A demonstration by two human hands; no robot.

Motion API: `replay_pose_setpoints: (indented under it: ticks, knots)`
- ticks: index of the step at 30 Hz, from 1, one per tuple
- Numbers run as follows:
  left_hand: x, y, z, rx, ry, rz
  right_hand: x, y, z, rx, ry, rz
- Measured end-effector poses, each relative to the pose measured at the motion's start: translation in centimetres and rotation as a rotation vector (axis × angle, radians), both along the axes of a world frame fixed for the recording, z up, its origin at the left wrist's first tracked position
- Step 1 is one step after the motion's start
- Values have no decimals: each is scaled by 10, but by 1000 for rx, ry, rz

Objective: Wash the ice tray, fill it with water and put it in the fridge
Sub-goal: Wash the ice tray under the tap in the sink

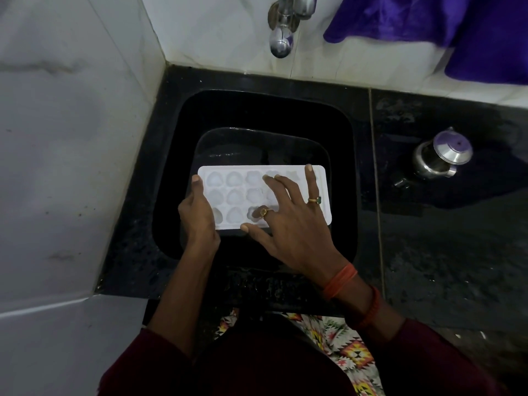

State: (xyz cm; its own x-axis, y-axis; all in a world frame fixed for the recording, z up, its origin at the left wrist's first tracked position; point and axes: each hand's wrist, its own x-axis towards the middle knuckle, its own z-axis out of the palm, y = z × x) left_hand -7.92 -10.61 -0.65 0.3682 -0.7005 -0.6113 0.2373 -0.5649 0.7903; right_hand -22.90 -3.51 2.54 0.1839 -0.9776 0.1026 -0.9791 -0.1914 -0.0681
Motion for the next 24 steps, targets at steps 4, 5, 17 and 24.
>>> replay_pose_setpoints:
  ticks: [4,5,17,24]
  knots:
    - [1,1,1,-4,-4,-5,-1,-1,-3,29,24,-12]
    - [1,2,0,1,-6,-7,-1,-1,-4,32,20,-14]
    - [2,2,0,10,26,-8,15,4,4,-51,-75,59]
    - [1,3,2,12,5,-12,22,3,0,0,-11,92]
